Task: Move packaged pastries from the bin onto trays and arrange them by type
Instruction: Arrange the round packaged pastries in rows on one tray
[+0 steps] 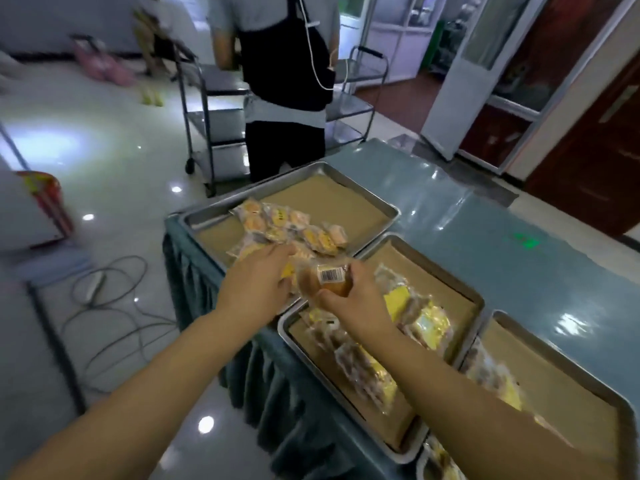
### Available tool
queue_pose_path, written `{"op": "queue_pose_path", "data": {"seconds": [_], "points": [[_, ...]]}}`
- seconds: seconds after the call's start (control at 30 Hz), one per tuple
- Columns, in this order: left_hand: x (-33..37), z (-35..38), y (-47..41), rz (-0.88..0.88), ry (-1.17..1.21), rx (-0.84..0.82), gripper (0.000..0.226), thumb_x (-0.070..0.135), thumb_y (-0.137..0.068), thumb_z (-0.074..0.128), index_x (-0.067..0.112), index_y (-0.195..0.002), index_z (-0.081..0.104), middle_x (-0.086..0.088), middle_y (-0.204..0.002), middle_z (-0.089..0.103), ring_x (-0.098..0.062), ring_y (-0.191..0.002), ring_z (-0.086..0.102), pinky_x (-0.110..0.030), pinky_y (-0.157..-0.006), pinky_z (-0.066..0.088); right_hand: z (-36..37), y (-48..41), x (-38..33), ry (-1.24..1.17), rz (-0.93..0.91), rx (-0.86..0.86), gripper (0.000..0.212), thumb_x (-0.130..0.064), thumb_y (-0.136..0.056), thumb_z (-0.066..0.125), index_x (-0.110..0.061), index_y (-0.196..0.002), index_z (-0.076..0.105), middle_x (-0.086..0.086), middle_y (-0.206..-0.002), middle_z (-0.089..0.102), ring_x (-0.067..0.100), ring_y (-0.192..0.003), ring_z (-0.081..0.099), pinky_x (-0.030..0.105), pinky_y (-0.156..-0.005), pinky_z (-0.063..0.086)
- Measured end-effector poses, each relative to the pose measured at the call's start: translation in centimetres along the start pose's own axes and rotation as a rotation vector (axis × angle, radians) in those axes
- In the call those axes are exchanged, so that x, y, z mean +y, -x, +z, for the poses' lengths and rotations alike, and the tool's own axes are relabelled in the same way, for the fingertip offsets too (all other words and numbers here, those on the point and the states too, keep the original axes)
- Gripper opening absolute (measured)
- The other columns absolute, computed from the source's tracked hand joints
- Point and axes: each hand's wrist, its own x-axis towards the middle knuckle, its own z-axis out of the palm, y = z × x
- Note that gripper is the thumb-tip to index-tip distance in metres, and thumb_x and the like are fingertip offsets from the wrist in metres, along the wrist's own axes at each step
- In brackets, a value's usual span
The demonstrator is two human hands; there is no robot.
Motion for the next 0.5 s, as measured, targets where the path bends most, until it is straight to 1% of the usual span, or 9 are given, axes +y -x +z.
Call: {"op": "queue_pose_path", "data": {"seconds": [0.1,0.2,0.23,0.37,0.43,0.5], "points": [[-3.2,-0.5,-0.9,-0.030,0.003,-0.003,0.047,0.015,-0.086,0.060,0.025,-0.131,0.049,0.000,-0.125,0.057,-0.023,-0.107,0.055,-0.034,-0.080,0.045,2.6,-2.1,-1.1,0.024,-0.024,-0.069,0.037,-0.034,-0.068,0.071,-0.036,-0.098,0.050,-0.010,-0.086,0.064,0.008,-0.075,0.063,0.044,-0.071,0.056],[-5.7,-0.6,-2.0,-0.071,0.010,0.005,0.043,0.016,-0.087,0.058,0.026,-0.128,0.052,0.002,-0.125,0.057,-0.020,-0.106,0.055,-0.031,-0.081,0.044,4.5,-4.2,-1.6,0.020,-0.048,-0.104,0.033,-0.040,-0.065,0.069,-0.041,-0.092,0.050,-0.017,-0.082,0.064,0.002,-0.071,0.061,0.036,-0.067,0.055],[-6.4,-0.6,-2.5,-0.085,0.008,-0.003,0.044,0.016,-0.086,0.058,0.026,-0.129,0.052,0.003,-0.126,0.056,-0.020,-0.107,0.055,-0.031,-0.082,0.044,5.2,-4.9,-1.8,0.026,-0.049,-0.112,0.032,-0.041,-0.064,0.068,-0.042,-0.091,0.050,-0.017,-0.082,0.064,0.002,-0.071,0.061,0.035,-0.067,0.055],[-9.4,-0.4,-5.5,-0.104,-0.030,-0.047,0.047,0.017,-0.087,0.056,0.028,-0.133,0.047,0.001,-0.129,0.052,-0.024,-0.112,0.051,-0.039,-0.084,0.048,7.7,-8.9,-2.8,0.004,-0.056,-0.149,0.034,-0.027,-0.070,0.072,-0.038,-0.094,0.052,-0.009,-0.088,0.064,0.005,-0.075,0.062,0.040,-0.072,0.056],[-11.4,-0.4,-7.7,-0.087,-0.050,-0.062,0.048,0.017,-0.088,0.055,0.028,-0.133,0.047,0.001,-0.131,0.049,-0.024,-0.115,0.049,-0.042,-0.086,0.048,9.1,-11.3,-3.3,-0.013,-0.066,-0.148,0.035,-0.026,-0.069,0.073,-0.037,-0.096,0.053,-0.008,-0.088,0.065,0.008,-0.078,0.063,0.042,-0.073,0.056],[-13.5,-0.5,-10.5,-0.067,-0.064,-0.049,0.045,0.017,-0.087,0.057,0.026,-0.131,0.050,0.000,-0.129,0.050,-0.024,-0.117,0.046,-0.042,-0.087,0.047,10.3,-13.8,-3.8,-0.035,-0.060,-0.151,0.034,-0.025,-0.068,0.072,-0.035,-0.095,0.054,-0.006,-0.086,0.066,0.011,-0.078,0.064,0.044,-0.073,0.055]]}}
